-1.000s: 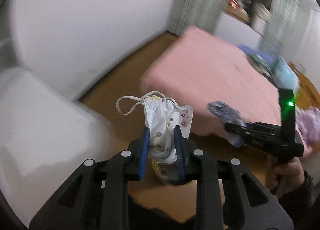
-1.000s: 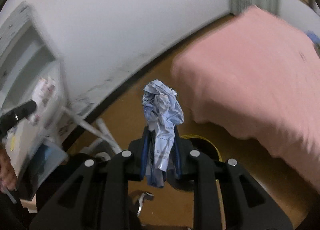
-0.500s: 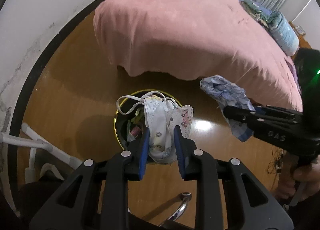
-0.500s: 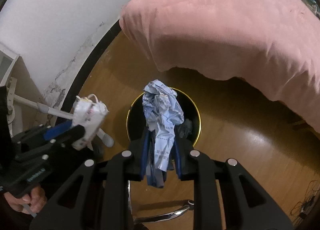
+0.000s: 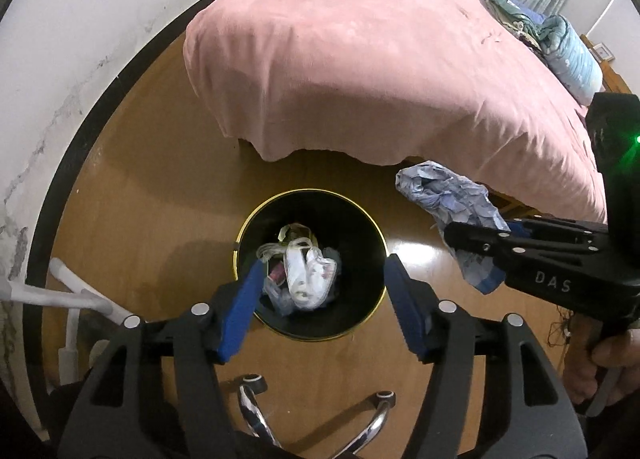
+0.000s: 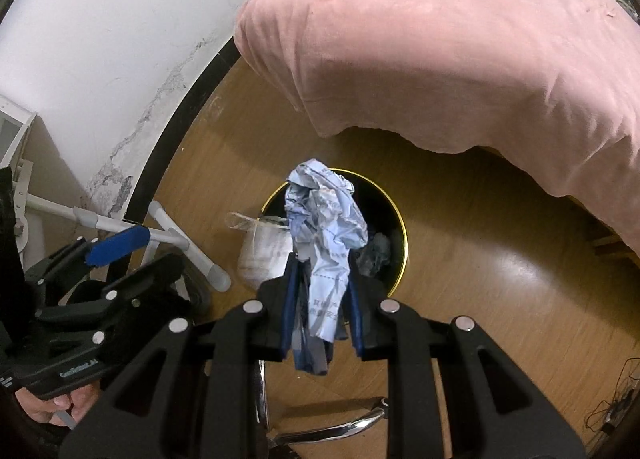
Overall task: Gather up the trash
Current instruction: 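Carry the mask and crumpled paper over the bin and open both grippers, then grasp the white wrapper with the left gripper while the right grasps the cigarette box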
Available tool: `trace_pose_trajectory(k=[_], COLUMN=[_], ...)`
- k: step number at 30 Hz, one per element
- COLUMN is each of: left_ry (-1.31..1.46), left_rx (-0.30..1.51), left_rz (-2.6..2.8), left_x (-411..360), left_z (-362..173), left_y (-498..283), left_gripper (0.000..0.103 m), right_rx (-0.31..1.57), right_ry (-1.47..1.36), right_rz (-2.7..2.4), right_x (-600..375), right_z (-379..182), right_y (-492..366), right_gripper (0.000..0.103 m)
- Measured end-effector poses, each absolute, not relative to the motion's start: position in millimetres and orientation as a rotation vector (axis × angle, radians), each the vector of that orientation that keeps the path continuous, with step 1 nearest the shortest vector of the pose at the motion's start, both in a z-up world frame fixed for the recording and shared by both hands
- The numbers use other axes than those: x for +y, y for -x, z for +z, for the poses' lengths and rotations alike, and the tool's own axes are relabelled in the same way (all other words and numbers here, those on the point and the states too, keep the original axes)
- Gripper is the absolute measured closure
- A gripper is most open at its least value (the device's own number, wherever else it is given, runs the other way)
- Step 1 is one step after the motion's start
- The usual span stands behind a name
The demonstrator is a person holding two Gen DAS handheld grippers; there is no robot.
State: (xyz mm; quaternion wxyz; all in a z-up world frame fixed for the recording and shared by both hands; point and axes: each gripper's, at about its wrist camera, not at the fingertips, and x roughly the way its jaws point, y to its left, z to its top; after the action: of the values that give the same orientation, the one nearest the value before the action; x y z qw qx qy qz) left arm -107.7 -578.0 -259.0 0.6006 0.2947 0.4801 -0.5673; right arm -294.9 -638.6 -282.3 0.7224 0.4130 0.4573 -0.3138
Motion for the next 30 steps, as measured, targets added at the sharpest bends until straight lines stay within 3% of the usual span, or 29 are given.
trace_pose_trajectory(k=[9, 11, 12, 13, 21, 30], left_ry=[-0.675, -0.672, -0.665, -0.659, -0.581, -0.428], left_rx=[1.06, 1.032, 1.019, 1.01, 0.89, 0.741], left_rz=[-1.31, -1.312, -1.316, -1.317, -1.271, -0.991], left_x=[-568.5, -563.9, -560.6, -558.1, -513.0, -365.5], left_z=[-236.4, -225.0, -217.7, -212.4, -132.3, -28.3], left_y=[101.1, 100.3, 99.4, 98.5, 73.5, -25.7], left_gripper=[0.038, 0.033, 0.029, 0.026, 0.011, 0.009], right_rx=[1.013, 1.006, 1.0, 0.991, 0.952, 0.823], right_ry=[-0.888, -0.884, -0.878, -0.865, -0.769, -0.496], right_rz=[-0.68, -0.682, -0.69, -0.7, -0.685, -0.463], right_x=[-635.8, -636.1, -635.9, -635.6, -621.3, -543.6], right_z=[-276.3, -273.6, -270.7, -266.4, -217.8, -100.1], right_y=[278.5, 275.4, 274.1, 272.3, 245.7, 136.6], right_gripper=[0.079, 0.065, 0.047, 0.035, 0.033, 0.027])
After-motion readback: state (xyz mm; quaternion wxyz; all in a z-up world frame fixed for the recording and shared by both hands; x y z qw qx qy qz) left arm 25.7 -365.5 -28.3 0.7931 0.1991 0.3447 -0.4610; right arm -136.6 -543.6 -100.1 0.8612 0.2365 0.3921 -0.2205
